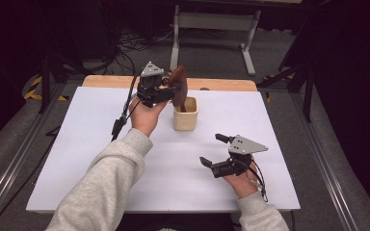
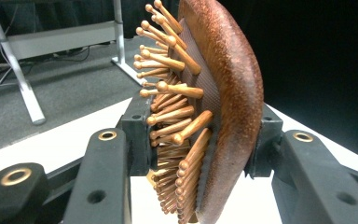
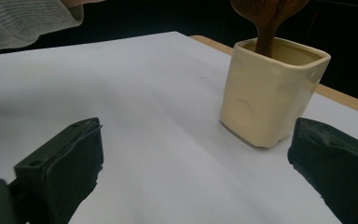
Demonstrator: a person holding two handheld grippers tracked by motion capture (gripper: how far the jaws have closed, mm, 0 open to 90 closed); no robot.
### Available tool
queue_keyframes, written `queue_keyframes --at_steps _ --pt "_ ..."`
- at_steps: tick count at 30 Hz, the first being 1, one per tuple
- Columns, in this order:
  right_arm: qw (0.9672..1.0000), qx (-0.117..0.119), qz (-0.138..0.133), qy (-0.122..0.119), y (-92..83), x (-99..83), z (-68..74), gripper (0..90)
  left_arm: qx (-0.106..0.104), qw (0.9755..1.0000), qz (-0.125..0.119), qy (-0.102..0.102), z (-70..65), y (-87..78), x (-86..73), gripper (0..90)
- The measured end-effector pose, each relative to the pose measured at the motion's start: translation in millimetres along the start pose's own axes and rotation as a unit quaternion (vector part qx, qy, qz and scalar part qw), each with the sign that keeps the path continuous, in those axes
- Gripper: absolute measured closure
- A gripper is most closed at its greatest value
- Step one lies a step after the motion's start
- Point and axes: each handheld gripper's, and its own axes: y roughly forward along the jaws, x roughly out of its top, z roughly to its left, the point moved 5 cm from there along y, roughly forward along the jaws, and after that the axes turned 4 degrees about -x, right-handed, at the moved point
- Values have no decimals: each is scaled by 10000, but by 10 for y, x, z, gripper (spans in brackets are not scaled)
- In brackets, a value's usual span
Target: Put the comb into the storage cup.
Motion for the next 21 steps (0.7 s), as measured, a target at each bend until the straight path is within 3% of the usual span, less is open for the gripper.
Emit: queue_keyframes --at_steps 9,21 --pt "10000 17 11 -2 4 -1 4 36 -59 9998 71 -153 38 67 -68 544" --pt "10000 22 10 -10 9 1 9 36 -3 9999 120 -16 8 129 -100 535"
